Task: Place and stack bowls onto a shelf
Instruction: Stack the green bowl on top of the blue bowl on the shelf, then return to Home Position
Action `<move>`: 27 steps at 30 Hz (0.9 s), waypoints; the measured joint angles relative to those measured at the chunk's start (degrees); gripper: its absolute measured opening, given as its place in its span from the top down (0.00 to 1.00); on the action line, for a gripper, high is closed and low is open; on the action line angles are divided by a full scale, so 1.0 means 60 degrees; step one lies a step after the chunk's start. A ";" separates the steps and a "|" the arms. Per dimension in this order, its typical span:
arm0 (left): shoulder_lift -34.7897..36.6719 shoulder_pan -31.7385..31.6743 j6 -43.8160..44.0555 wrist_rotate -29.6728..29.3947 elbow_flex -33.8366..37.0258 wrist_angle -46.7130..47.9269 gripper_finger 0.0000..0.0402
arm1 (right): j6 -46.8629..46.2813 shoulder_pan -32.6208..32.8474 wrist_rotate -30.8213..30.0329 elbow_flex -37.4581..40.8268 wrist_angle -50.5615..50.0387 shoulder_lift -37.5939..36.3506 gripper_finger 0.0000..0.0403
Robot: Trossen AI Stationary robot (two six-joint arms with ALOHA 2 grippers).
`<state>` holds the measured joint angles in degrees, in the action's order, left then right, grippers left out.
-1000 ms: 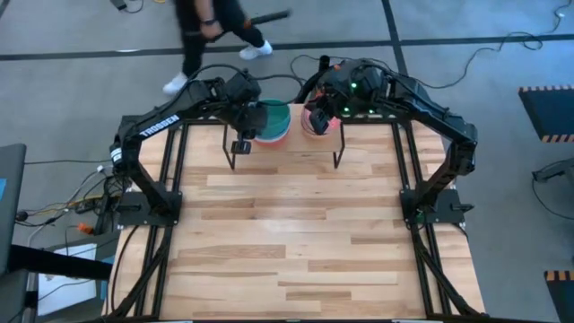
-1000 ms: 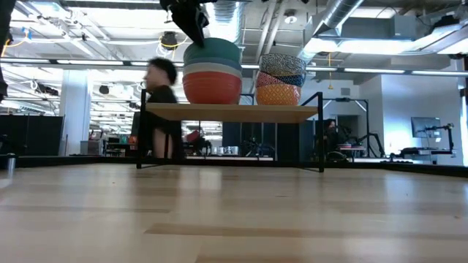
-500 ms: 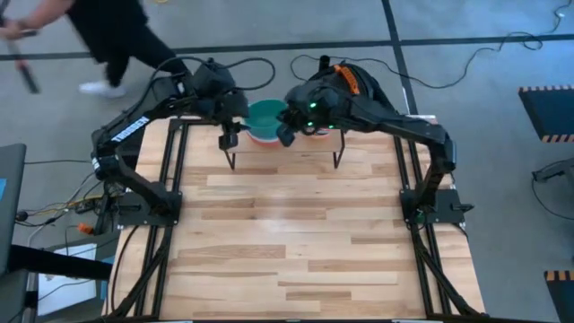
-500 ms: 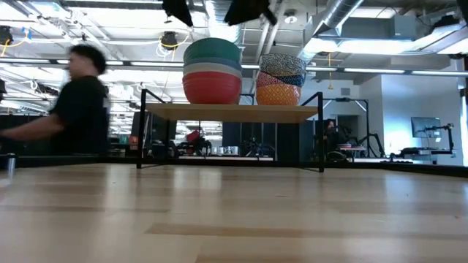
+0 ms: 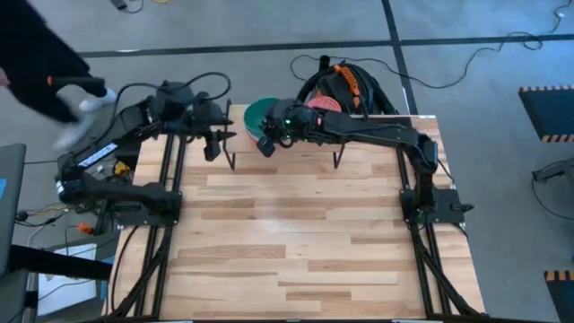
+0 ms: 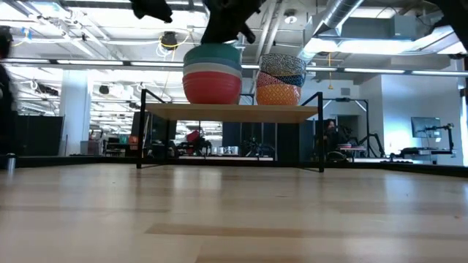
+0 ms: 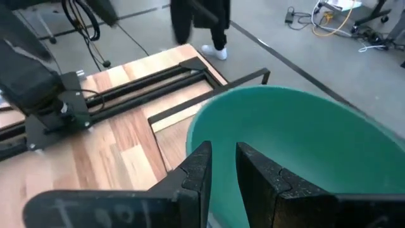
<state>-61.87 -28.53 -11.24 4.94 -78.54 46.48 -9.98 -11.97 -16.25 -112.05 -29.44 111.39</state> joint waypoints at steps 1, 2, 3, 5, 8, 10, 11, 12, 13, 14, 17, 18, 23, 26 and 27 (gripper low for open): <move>0.0186 0.0000 0.0124 -0.0055 0.0182 -0.0024 0.62 | 0.0000 0.0000 0.0000 0.0000 0.0052 0.0083 0.76; 0.0359 0.0000 0.0233 -0.0159 0.0341 -0.0034 0.62 | 0.0006 -0.0004 0.0000 0.0000 0.0010 0.0140 0.76; 0.0515 0.0000 0.0314 -0.0220 0.0470 -0.0057 0.62 | 0.0052 -0.0004 -0.0014 0.0004 0.0086 0.0230 0.76; 0.0772 0.0000 0.0480 -0.0333 0.0641 -0.0084 0.62 | 0.0120 -0.0004 -0.0032 0.0004 0.0299 0.0326 0.76; 0.1070 0.0004 0.0604 -0.0455 0.0758 -0.0131 0.62 | 0.0183 0.0003 -0.0020 0.0004 0.0613 0.0352 0.76; 0.1202 0.0004 0.0634 -0.0476 0.0779 -0.0077 0.62 | 0.0247 -0.0004 -0.0013 0.0004 0.0751 0.0270 0.76; 0.1269 0.0004 0.0637 -0.0483 0.0779 -0.0137 0.62 | 0.0255 0.0000 -0.0021 0.0004 0.0817 0.0202 0.76; 0.1324 0.0004 0.0637 -0.0487 0.0779 -0.0179 0.62 | 0.0264 0.0004 -0.0035 0.0004 0.0784 0.0120 0.76; 0.1367 0.0004 0.0637 -0.0502 0.0779 -0.0209 0.62 | 0.0286 0.0004 -0.0036 0.0002 0.0777 0.0037 0.76; 0.1414 0.0004 0.0638 -0.0511 0.0779 -0.0244 0.62 | 0.0322 0.0004 -0.0039 -0.0009 0.0718 -0.0052 0.76; 0.1461 0.0004 0.0735 -0.0508 0.0779 -0.0267 0.62 | 0.0392 0.0004 -0.0178 -0.0011 0.0242 -0.0249 0.76; 0.1450 0.0007 0.0799 -0.0464 0.0779 -0.0263 0.62 | 0.0390 0.0004 -0.0225 -0.0011 0.0041 -0.0278 0.76; 0.1459 0.0125 0.0989 -0.0192 0.1087 -0.0649 0.62 | 0.0481 0.0117 -0.0310 0.0010 -0.0257 -0.0464 0.76; 0.1439 0.0252 0.1064 -0.0177 0.1326 -0.0792 0.62 | 0.0637 0.0142 -0.0365 -0.0011 -0.0113 -0.0906 0.76; 0.1478 0.0270 0.1067 -0.0162 0.1394 -0.0879 0.62 | 0.0653 0.0125 -0.0477 -0.0011 -0.0197 -0.1089 0.76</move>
<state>-53.00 -26.91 -4.84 3.97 -70.17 41.21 -6.06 -11.21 -19.11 -112.12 -30.62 104.86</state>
